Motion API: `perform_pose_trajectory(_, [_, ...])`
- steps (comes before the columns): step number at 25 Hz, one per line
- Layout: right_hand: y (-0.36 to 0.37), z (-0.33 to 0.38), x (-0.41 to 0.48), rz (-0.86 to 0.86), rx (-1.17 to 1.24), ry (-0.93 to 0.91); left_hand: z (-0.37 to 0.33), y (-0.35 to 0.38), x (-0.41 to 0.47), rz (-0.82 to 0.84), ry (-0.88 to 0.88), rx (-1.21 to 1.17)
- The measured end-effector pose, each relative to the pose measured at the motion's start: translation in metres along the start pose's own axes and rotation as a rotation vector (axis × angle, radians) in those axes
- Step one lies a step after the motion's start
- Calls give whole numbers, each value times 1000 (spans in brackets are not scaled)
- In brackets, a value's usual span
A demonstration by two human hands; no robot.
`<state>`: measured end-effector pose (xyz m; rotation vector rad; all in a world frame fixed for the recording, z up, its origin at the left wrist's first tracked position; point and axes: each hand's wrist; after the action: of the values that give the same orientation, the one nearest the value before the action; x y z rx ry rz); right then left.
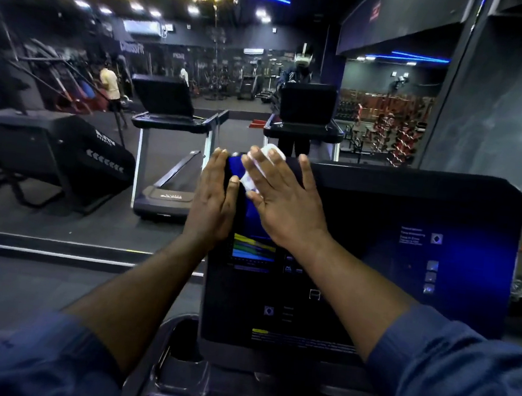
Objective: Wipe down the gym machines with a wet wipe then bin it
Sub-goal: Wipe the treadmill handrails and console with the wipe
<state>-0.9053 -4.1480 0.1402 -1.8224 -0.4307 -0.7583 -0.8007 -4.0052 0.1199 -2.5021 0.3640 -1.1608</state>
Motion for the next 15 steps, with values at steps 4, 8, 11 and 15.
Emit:
perform_pose_trajectory(4, [-7,-53,-31,8,40,123,-20,5,36,45,216,491])
perform_pose_trajectory(8, [-22,-123,-68,66,34,290,-63,35,51,200,381,706])
perform_pose_trajectory(11, [-30,-178,-100,75,23,415,-95,63,50,267,426,727])
perform_pose_trajectory(15, [-35,-229,-132,38,47,718,-138,100,49,368,446,720])
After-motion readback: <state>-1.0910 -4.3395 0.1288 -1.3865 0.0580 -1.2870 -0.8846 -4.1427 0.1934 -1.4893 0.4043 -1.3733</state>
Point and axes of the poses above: each hand's wrist, its own x-axis towards the middle knuckle, its own y-axis out of the palm, z = x × y, and after that the axes turned 1 degree about y, right-handed
